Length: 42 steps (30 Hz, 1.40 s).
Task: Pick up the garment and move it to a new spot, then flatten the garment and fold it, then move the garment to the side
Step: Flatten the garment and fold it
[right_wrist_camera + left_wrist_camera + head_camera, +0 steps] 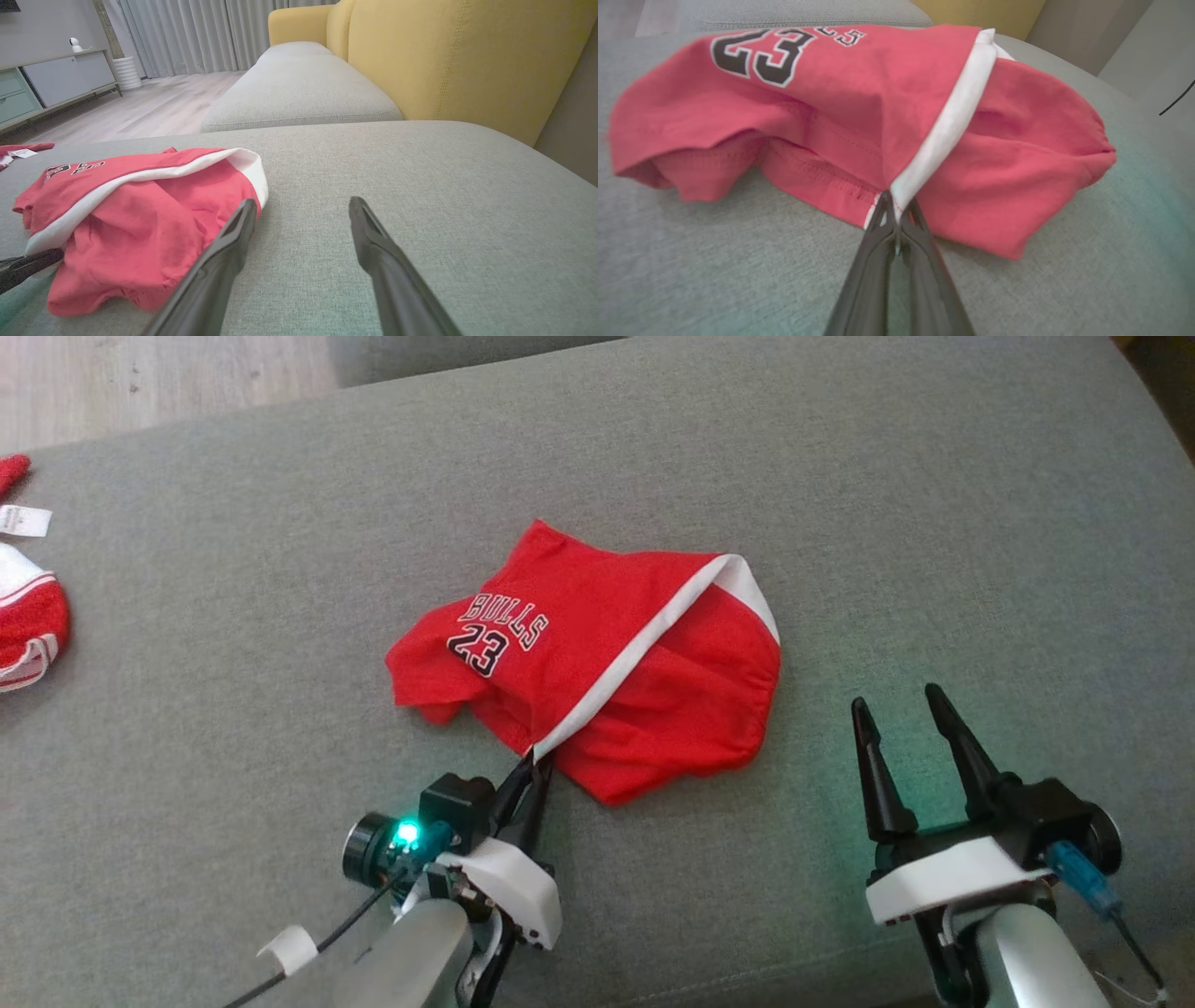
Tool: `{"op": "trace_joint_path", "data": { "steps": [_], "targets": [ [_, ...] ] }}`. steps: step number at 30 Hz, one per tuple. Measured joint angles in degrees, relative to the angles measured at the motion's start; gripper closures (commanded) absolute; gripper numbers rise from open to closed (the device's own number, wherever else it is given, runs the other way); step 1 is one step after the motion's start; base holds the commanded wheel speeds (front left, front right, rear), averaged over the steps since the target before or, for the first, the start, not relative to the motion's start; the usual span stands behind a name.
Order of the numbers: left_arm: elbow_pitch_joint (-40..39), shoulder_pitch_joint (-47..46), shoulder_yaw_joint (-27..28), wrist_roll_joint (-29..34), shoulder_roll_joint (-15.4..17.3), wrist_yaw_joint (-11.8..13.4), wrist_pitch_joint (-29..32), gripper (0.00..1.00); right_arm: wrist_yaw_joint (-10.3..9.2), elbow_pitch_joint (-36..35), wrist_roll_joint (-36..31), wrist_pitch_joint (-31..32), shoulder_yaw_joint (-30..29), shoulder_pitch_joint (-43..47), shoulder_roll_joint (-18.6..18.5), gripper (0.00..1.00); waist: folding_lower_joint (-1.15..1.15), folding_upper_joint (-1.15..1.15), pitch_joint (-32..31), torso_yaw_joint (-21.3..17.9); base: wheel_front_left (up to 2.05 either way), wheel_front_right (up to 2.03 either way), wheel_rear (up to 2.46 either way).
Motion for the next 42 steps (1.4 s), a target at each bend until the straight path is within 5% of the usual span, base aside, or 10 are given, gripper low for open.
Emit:
{"op": "trace_joint_path", "data": {
  "steps": [12, 19, 25, 36, 38, 39, 40, 42],
  "targets": [
    [-7.4, 0.09, 2.52, -0.33, 0.65, 4.44, -2.02, 1.0, 0.0, 0.15, 0.51, 0.0, -1.2, 0.3, 0.01, 0.0, -0.01, 0.0, -2.6, 3.27, 0.0, 0.0, 0.0],
    [-17.12, 6.41, 9.04, 0.13, 5.76, 7.55, -2.2, 1.0, 0.0, 0.42, 0.51, 0.0, -2.77, 1.29, 0.01, 0.0, -0.01, 0.0, -5.07, 6.59, 0.0, 0.0, 0.0],
    [-17.64, 13.4, 13.13, -1.53, 8.78, 9.95, -2.2, 1.0, 0.0, 0.83, 0.51, 0.0, -2.8, 2.62, 0.02, 0.0, -0.01, 0.0, -6.11, 8.07, 0.0, 0.0, 0.0],
    [-12.49, 13.42, 16.9, -1.32, 10.39, 9.93, -2.2, 1.0, 0.0, 1.52, 0.51, 0.0, -2.2, 2.56, 0.03, 0.0, 0.0, 0.0, -5.35, 7.1, 0.0, 0.0, 0.0],
    [-12.2, 13.43, 16.89, -0.87, 10.04, 9.91, -2.2, 0.56, 0.0, 1.77, 0.51, 0.0, -2.07, 2.56, 0.03, 0.0, -0.01, 0.0, -5.53, 6.89, 0.0, 0.0, 0.0],
    [-12.07, 13.45, 16.91, -0.81, 9.83, 9.9, -2.2, 0.15, 0.0, 1.82, 0.51, 0.0, -2.04, 2.57, 0.03, 0.0, -0.01, 0.0, -5.62, 6.82, 0.0, 0.0, 0.0],
    [-12.03, 13.52, 16.97, -0.8, 9.67, 9.87, -2.2, 0.0, 0.0, 1.85, 0.51, 0.0, -2.04, 2.57, 0.03, 0.0, 0.0, 0.0, -5.71, 6.78, 0.0, 0.0, 0.0],
    [-12.1, 13.61, 17.74, -0.21, 9.23, 9.38, -2.2, 0.0, 0.0, 1.88, 0.51, 0.0, -2.05, 2.57, 0.03, 0.0, 0.0, 0.0, -5.94, 6.8, 0.0, 0.0, 0.0]
  ]
}}
